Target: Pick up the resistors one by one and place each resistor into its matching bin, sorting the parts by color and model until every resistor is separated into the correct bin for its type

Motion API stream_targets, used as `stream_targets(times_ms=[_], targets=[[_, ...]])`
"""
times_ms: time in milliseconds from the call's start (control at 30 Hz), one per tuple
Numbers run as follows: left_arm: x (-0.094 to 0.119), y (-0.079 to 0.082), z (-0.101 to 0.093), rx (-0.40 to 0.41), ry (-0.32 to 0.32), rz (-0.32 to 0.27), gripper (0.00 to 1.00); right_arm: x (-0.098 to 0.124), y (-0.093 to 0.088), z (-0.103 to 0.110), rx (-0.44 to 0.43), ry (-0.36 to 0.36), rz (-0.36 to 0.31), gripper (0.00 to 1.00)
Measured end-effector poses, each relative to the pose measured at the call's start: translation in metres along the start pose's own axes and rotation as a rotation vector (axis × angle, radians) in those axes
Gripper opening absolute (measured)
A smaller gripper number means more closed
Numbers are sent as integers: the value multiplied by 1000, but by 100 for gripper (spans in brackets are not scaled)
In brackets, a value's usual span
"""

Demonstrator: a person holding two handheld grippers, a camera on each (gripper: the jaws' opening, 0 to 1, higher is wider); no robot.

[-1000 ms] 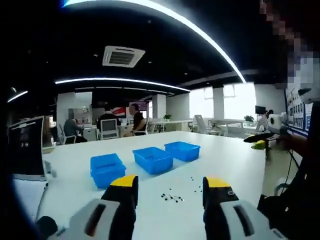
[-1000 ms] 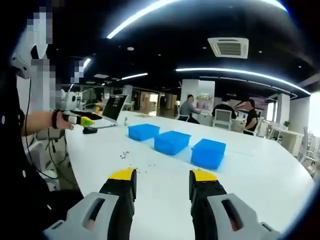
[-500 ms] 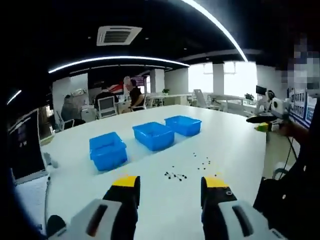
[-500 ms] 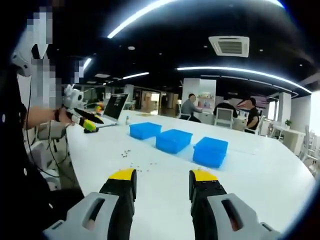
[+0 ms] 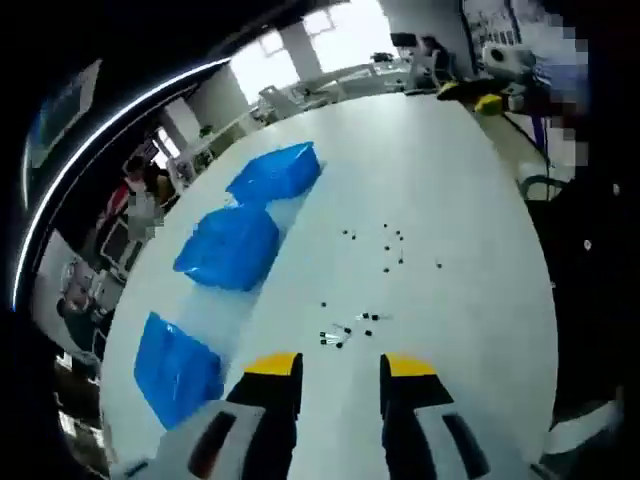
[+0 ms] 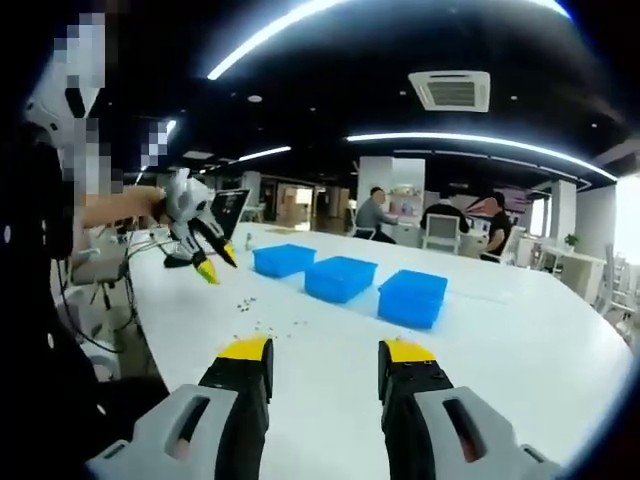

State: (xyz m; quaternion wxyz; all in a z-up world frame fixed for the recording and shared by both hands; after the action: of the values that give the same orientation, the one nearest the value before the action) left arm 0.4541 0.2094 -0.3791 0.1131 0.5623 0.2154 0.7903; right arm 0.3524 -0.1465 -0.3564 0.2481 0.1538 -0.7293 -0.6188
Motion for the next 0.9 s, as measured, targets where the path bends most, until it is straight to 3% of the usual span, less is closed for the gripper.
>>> stream_targets(times_ms=[100,233,433,600,900], targets=[[-13,6,8,-83,7,90,25,2,-2,-2,-2,-11,5,44],[-24,14,9,-110,-59,100,25,4,-3,-4,-8,-21,7,44],[-37,14,13,-144,-144,150,23,6,-4,-6,-10,-35,6,44],[-44,11,17,-120,-217,172,22,7,-6,-7,-17,-46,10,44],[-52,4,26,-74,-256,193,14,5,-10,-8,-20,-55,19,44]])
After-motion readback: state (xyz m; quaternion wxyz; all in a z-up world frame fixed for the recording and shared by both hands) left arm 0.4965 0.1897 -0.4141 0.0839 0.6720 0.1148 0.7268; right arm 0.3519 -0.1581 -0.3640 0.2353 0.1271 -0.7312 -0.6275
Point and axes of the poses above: the point that each gripper's makers call its tool centre point, and the gripper's own axes: x roughly backward along the fingers, z roughly to its left, y roughly out of its top, the point moved 7 cm from there along x, roughly backward along the fingers, and after that the axes turned 5 degrees about -y, right-handed, at the moved point
